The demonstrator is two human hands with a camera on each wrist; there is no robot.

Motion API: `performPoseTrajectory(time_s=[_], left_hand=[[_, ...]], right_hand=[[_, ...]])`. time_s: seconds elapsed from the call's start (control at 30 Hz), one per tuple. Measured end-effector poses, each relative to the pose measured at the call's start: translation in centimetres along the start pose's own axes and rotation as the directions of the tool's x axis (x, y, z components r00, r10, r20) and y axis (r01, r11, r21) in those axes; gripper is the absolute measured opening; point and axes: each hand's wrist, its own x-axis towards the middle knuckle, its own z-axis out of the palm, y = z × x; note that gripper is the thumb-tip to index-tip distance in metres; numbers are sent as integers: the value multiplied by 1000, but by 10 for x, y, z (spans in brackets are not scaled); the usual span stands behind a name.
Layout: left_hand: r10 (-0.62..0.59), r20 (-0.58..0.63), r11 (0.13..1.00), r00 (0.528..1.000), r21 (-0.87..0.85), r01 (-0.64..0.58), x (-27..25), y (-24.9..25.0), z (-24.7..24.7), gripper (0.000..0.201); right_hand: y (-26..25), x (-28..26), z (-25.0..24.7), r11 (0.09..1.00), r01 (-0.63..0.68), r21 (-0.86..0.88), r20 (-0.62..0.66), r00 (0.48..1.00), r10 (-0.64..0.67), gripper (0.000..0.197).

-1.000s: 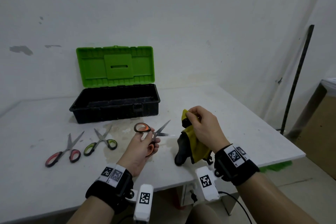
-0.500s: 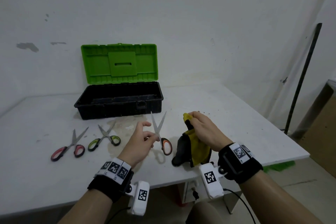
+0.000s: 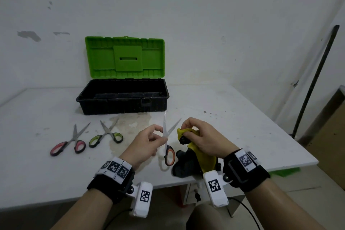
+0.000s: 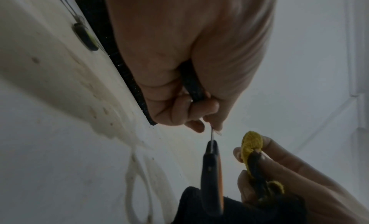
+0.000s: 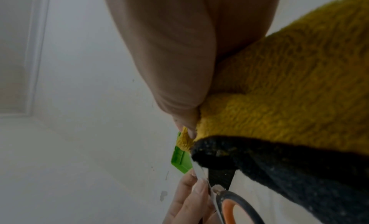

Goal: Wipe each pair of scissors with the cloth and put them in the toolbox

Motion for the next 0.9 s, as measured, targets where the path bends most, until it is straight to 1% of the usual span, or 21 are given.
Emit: performPoseTrajectory(time_s=[0.13,0.23,0.3,0.4,0.53,0.6,0.7,0.73,0.8,0.9], left_hand=[[-22,9,998,1000,-54,22,1,-2,1,12],[-17,-17,999,1000,-49,16,3,-4,3,16],[-10,-56,999,998,-42,7,6,-6,5,15],[-9,-100,998,995,-61,3,9,-8,8,12],[1,-75,998,997,-66,-6,6,-6,10,15],[1,-65,998,998,-66,-5,6,-6,10,14],[-6,-63,999,998,-53,3,6,-8,8,14],[-11,-56,999,998,-49,8,7,-8,7,13],[-17,-39,999,999,-52,15,7,-9,7,11],[-6,-35,999,999,-54,4,6,-8,9,13]], right_hand=[[0,1,5,994,13,-107,-104,994,-24,4],[-3,1,15,992,28,-123,-158,986,-48,5],[-6,2,22,984,62,-169,-181,979,-93,5],[-10,4,30,949,113,-294,-184,968,-173,7],[-7,5,33,930,157,-333,-206,950,-234,14],[-9,2,32,919,163,-360,-183,953,-240,21],[-14,-4,30,898,144,-417,-82,977,-195,36],[-15,-4,29,898,137,-419,-66,981,-181,36],[-13,-3,29,891,142,-432,-49,982,-180,28],[-11,-2,32,855,179,-486,-46,972,-229,22]])
